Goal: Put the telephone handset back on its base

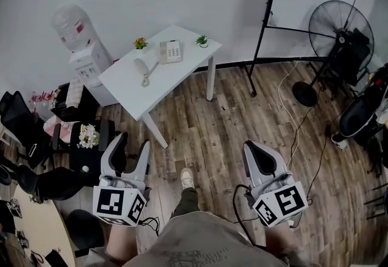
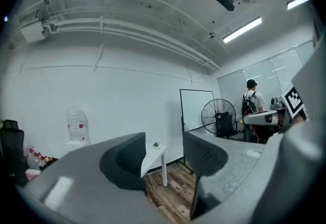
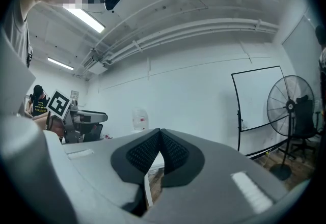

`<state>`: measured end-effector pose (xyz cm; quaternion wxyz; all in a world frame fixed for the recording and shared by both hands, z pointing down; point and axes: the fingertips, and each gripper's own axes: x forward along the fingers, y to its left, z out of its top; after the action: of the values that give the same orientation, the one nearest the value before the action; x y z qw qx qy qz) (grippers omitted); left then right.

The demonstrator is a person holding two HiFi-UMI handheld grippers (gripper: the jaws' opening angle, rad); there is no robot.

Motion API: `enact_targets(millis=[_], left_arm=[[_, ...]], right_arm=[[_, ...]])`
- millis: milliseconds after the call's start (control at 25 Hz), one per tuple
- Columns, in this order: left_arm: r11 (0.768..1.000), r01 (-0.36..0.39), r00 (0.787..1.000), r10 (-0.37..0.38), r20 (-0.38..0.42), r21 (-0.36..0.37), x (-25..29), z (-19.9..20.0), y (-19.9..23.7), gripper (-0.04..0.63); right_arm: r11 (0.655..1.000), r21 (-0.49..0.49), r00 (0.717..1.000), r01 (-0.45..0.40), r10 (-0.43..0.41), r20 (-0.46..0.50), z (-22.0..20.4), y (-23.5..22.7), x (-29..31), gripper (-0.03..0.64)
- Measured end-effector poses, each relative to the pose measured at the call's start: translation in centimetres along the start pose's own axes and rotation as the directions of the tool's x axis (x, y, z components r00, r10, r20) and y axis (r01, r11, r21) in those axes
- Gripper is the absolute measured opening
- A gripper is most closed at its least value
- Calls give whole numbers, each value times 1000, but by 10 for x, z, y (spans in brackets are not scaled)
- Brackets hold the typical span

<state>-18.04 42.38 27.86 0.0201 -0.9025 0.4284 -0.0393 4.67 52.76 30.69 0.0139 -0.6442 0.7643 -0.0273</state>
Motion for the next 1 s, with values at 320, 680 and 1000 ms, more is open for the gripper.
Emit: enact_targets(millis=[320,680,1000], left_arm=[[999,37,999,-37,-12,-2,72,-17,27,219],[1000,14,999,-15,-29,-9,162,-9,100,219],[1000,10,999,-10,-43,-7,239,-13,168,219]], right_arm=[[1000,-19,999,-7,6,-44,-5,-25,70,29],[999,-35,997,-7,5,-71,8,-51,182,29],[999,-49,996,-14,9,-90,10,-64,285,29]])
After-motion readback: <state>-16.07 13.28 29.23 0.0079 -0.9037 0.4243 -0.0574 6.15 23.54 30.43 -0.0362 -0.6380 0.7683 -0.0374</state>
